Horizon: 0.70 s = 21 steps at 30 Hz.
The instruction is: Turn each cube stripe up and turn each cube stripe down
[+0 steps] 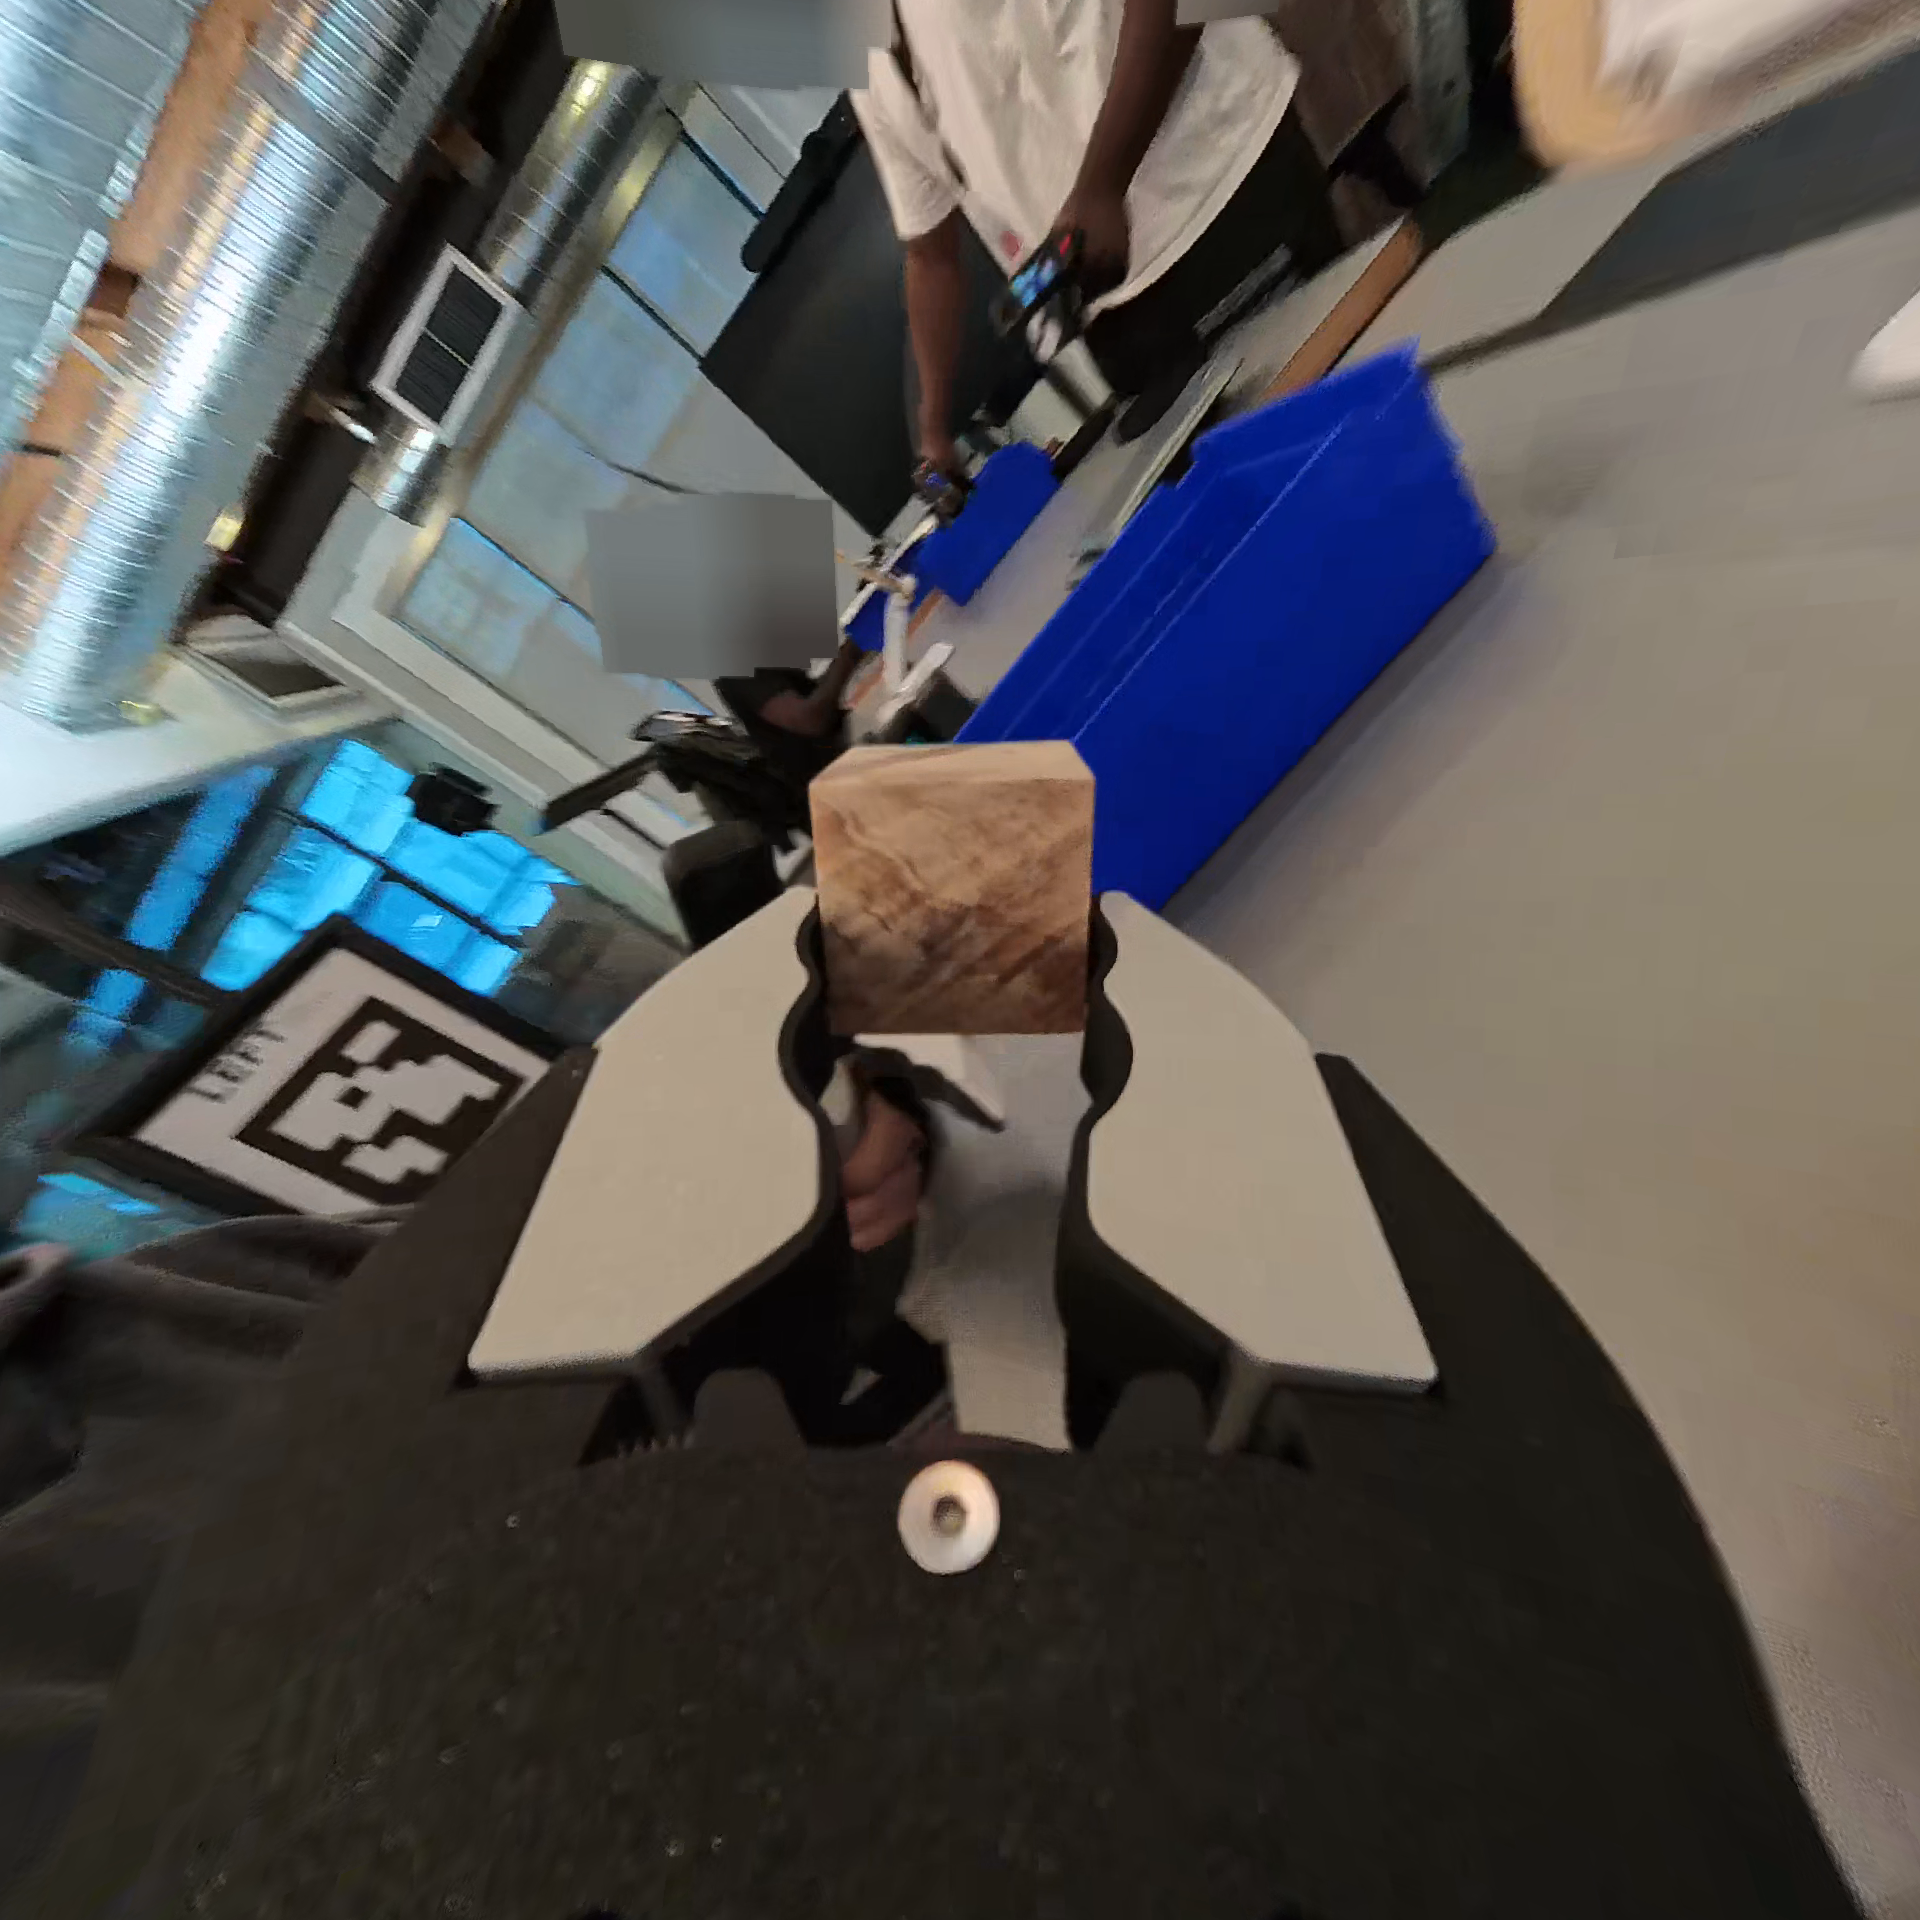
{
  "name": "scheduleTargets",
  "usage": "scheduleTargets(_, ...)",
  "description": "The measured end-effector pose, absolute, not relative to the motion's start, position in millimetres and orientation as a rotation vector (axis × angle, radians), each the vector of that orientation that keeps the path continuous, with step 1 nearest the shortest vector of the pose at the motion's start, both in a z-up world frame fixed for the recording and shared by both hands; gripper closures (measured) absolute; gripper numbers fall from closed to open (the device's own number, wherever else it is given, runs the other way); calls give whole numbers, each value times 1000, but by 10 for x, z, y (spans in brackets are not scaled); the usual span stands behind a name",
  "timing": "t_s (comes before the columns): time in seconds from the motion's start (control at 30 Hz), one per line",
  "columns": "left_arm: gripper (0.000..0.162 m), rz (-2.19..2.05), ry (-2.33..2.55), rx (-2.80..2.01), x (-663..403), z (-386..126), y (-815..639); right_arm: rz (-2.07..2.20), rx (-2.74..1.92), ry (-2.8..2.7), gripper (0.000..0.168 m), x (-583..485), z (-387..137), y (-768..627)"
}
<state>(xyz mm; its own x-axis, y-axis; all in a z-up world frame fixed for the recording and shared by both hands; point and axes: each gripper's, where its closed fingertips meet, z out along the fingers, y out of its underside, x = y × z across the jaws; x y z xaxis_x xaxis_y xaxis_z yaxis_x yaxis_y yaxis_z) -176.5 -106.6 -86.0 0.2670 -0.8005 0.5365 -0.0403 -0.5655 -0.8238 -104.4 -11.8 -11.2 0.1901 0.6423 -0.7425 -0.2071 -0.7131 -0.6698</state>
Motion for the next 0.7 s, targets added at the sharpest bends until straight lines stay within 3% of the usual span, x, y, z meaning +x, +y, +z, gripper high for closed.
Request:
scheduleTargets(0.17,94,-1315,864,-1847,-1746,-916,-1102,820,-1911,-339,123,332,255,334)
scheduleTargets(0.3,94,-1364,913,-1877,-1688,-975,-1198,174,-2293,-173,123,1684,-241,745)
scheduleTargets(0.5,95,-1249,989,-1885,-1688,-1022,-1226,-95,-2740,-148,123,2219,-1321,859)
scheduleTargets(0.7,94,-1220,1007,-1899,-1664,-1072,-1242,-132,-2864,-125,122,2342,-1795,877)
